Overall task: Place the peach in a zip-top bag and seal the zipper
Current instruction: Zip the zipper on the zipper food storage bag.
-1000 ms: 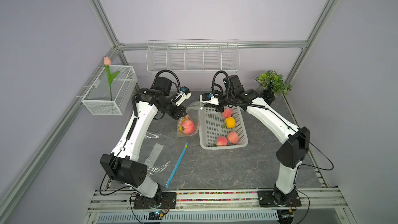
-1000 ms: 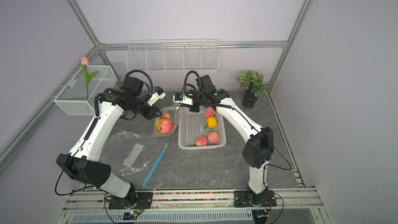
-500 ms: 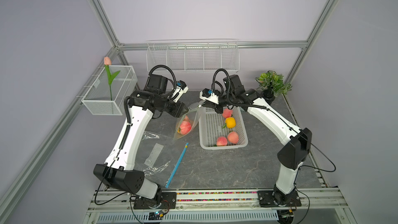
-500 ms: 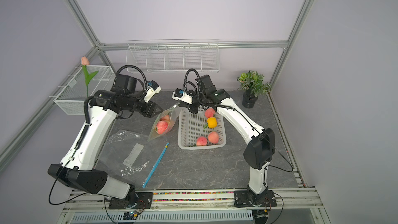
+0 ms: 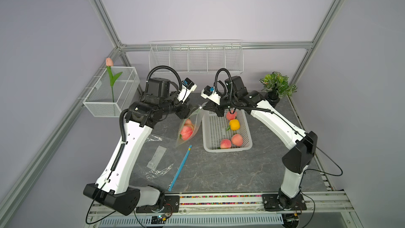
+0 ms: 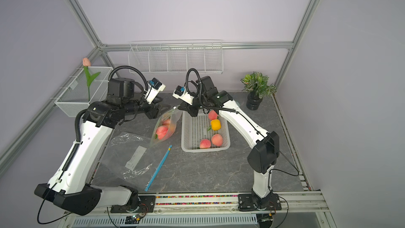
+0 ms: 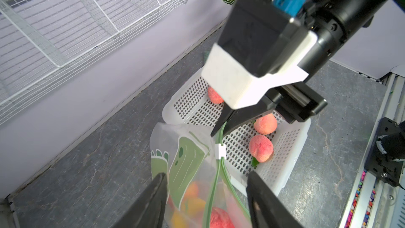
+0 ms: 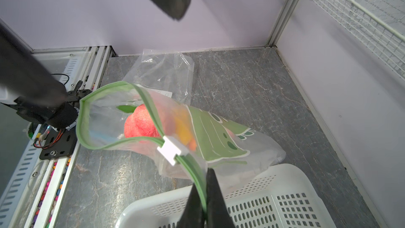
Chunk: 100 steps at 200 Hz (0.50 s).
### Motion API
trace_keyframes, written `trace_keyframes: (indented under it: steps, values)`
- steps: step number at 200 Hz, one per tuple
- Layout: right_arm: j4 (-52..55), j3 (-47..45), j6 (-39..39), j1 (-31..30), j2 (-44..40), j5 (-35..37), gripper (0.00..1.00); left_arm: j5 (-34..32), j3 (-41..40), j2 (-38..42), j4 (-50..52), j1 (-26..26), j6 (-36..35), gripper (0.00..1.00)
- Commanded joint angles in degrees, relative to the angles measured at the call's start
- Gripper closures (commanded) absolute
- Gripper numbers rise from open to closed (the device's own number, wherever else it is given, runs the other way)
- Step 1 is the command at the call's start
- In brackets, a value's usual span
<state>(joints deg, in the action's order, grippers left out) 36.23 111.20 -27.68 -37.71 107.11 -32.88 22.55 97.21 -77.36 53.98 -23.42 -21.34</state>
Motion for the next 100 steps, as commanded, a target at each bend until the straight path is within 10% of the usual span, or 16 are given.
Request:
trace_keyframes:
  steps: [1, 100]
  values:
    - [1.29, 1.99, 3.06, -0.26, -0.43, -2.68, 0.93, 0.88, -1.43, -0.27, -2.62, -0.33, -1.87, 0.45]
    - [2.16, 2.88, 4.02, -0.31, 0.19, -3.69, 0.93, 4.64, -2.20, -3.29, -2.68, -1.44, -1.11, 0.58]
